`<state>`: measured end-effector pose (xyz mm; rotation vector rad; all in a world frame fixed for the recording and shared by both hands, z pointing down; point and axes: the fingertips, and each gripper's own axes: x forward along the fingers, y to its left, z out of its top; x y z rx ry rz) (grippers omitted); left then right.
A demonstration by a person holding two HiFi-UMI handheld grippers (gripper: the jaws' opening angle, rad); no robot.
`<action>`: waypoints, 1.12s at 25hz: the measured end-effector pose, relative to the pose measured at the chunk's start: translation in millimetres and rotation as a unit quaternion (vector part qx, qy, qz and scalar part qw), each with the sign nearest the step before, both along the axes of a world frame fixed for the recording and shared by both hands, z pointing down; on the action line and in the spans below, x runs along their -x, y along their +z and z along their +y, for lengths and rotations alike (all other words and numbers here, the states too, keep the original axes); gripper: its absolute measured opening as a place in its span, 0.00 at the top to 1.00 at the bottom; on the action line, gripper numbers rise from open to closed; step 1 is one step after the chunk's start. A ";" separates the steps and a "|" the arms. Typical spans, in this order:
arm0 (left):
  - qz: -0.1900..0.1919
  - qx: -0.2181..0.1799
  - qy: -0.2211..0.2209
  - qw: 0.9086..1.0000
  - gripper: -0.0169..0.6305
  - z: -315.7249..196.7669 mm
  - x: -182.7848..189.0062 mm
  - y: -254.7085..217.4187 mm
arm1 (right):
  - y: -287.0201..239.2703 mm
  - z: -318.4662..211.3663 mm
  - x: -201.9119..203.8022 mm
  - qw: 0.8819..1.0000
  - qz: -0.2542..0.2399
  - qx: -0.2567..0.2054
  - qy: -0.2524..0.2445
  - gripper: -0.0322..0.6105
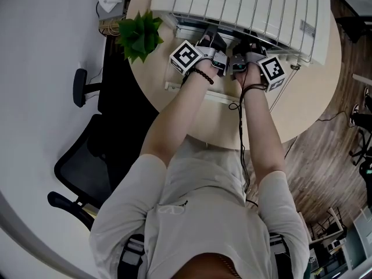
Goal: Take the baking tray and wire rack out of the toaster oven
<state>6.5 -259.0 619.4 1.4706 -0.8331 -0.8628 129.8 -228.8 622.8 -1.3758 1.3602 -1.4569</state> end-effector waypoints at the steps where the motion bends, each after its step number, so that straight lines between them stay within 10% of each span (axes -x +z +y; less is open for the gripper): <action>1: -0.001 -0.004 0.000 1.000 0.94 0.7 0.5 -1.2 | -0.7 0.3 0.3 1.000 0.000 -0.001 0.000 0.87; 28: 0.009 -0.002 0.019 1.000 0.96 147.1 32.4 -28.2 | -28.5 145.3 33.0 0.999 -0.021 0.026 -0.025 0.90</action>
